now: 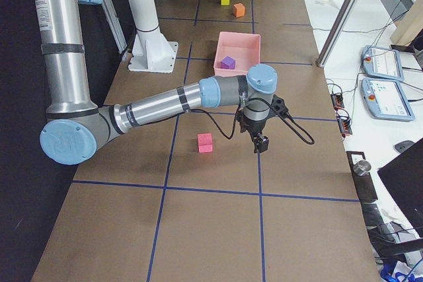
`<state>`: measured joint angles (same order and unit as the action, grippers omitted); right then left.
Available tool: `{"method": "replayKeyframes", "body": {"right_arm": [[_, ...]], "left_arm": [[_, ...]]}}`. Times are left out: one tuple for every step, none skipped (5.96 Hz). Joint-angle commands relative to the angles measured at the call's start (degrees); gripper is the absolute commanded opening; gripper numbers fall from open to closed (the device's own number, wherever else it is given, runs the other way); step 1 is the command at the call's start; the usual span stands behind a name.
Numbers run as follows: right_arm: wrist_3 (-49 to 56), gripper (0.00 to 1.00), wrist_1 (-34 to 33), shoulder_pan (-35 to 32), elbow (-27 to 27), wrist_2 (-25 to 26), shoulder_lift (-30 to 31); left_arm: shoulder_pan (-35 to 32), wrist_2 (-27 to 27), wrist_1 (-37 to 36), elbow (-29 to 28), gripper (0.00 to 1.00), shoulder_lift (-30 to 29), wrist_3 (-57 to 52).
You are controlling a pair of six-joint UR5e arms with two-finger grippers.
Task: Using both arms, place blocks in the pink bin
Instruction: 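Withdraw the right gripper while the left gripper reaches down and grasps the orange cube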
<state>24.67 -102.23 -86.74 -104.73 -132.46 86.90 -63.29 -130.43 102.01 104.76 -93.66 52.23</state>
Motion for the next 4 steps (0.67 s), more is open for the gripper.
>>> {"method": "replayKeyframes", "body": {"right_arm": [[7.22, 1.00, -0.08, -4.73, 0.06, -0.25, 4.14], [7.32, 1.00, 0.10, -4.75, 0.05, -0.43, 4.59], [7.32, 1.00, 0.10, -4.75, 0.14, -0.43, 4.69], [7.32, 1.00, 0.10, -4.75, 0.14, -0.43, 4.69]], "left_arm": [[6.92, 7.27, 0.11, -1.30, 1.00, -2.22, 12.77], [8.34, 8.16, 0.11, -2.01, 1.00, -2.92, 14.12], [9.23, 8.26, 0.11, -3.15, 1.00, -3.63, 14.04], [9.41, 8.26, 0.20, -5.86, 1.00, -5.90, 14.13]]}}
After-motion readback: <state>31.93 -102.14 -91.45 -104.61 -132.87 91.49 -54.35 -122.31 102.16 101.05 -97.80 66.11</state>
